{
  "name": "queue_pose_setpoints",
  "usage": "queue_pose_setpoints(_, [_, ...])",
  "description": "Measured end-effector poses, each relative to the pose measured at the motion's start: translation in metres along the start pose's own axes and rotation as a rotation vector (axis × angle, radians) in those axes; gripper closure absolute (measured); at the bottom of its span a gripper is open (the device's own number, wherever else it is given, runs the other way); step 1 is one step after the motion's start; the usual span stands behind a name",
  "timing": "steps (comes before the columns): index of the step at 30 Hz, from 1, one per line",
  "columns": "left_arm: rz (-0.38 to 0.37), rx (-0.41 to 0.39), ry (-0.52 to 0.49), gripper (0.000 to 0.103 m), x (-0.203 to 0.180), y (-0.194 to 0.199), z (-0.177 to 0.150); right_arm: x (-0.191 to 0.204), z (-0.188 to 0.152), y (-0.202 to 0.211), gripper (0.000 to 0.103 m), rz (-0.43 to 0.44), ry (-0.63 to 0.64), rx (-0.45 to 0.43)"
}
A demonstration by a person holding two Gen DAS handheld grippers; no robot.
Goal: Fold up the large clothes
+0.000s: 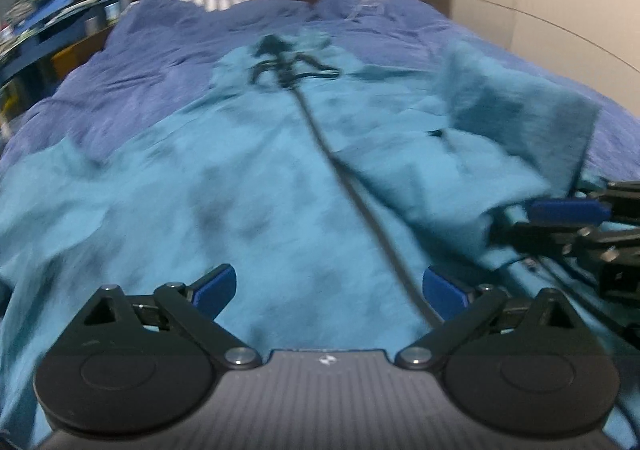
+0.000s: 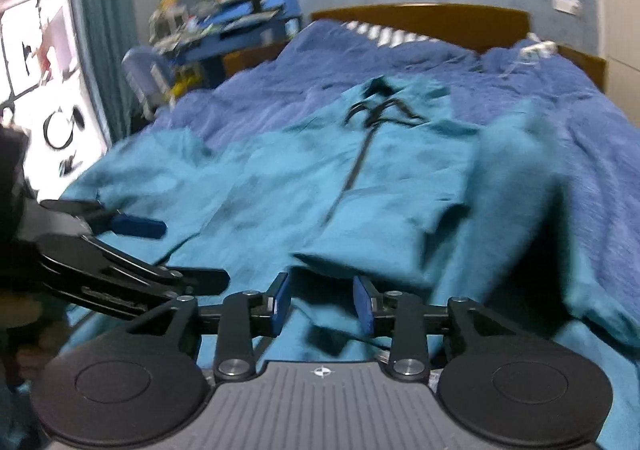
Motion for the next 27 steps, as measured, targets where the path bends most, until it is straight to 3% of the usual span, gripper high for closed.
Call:
queue_pose_setpoints(8, [-0.072,0.031,-0.14,0.008,-0.065,-0.022,0.018,-0.095,0.007,0.024,0.06,-0.112,-0.248,-0.051])
queue_pose_setpoints(11, [-0.094,0.046,-0.205,0.018,-0.086,-0.032,0.021,-0.122,0.005,0.015,0.06,-0.13,-0.334,-0.055])
queue_pose_setpoints(14, [-0.081,0.069,-0.279,0.04,-0.099,-0.048,0.025,-0.139,0.001,0.009,0.059,-0.124,-0.39,-0.057])
queue_pose_setpoints(16, [-0.086,0.086,-0.279,0.065,-0.098,-0.06,0.029,-0.149,-0.003,0.003,0.059,-0.121,-0.417,-0.052])
queue_pose_setpoints(18, [-0.079,0.074,-0.248,0.082,-0.09,-0.065,0.037,-0.157,-0.005,-0.001,0.059,-0.124,-0.434,-0.046])
queue_pose_setpoints(21, [-0.075,0.029,-0.12,0.093,-0.058,-0.06,0.052,-0.167,-0.01,-0.009,0.059,-0.136,-0.465,-0.032])
queue_pose_setpoints(27, [-0.027,-0.035,0.172,0.096,0.037,-0.046,0.073,-0.177,-0.011,-0.029,0.058,-0.171,-0.495,-0.027])
Point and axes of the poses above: each gripper's, at about its wrist camera, not at the fingertips, and y roughly against the way its jaws point, x to its left, z to its top, the point moved 9 cm from there along -y, roughly the way its jaws point, and after that the axes turned 2 degrees about -z, right-handed, at the moved point
